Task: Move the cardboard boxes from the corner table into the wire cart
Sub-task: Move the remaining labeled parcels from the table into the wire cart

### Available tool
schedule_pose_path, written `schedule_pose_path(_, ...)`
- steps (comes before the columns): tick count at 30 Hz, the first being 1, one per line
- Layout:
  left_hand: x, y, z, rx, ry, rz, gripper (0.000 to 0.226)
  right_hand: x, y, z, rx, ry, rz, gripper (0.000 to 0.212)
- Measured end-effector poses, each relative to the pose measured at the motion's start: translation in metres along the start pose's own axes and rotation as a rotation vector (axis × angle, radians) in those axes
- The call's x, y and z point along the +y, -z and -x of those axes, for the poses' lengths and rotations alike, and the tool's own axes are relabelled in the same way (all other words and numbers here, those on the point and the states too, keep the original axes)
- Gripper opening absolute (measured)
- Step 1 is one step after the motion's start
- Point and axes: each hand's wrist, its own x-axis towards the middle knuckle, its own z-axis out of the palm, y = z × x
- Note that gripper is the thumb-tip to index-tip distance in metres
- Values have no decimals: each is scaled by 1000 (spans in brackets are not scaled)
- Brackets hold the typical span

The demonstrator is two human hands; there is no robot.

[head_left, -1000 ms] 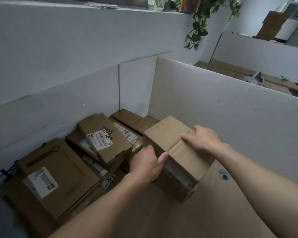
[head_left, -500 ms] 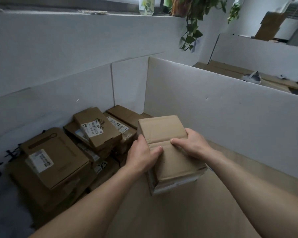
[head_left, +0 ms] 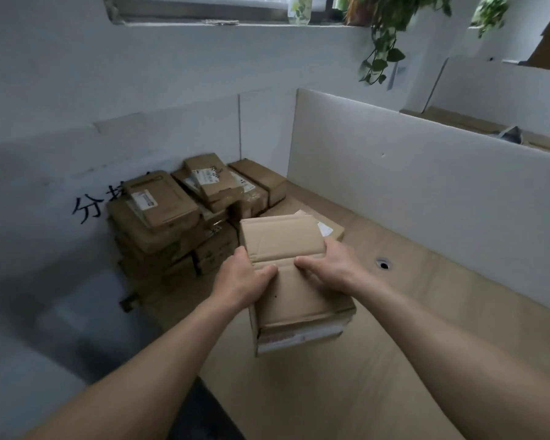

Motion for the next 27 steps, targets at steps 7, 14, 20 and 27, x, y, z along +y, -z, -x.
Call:
schedule_pose_path(7, -70, -1, 56, -48, 101, 110, 58, 16, -59, 45, -135, -9, 27, 75)
schedule_pose_path(14, -123, -11, 84, -183, 187, 128, 73, 36, -114, 76, -134, -58, 15, 78)
schedule_pose_path(20, -150, -15, 91, -264, 199, 107, 70, 63, -147, 85, -169, -132, 34, 60)
schedule_pose_path(27, -167, -21, 97, -215, 267, 75, 65, 75, -155, 95, -178, -173, 27, 39)
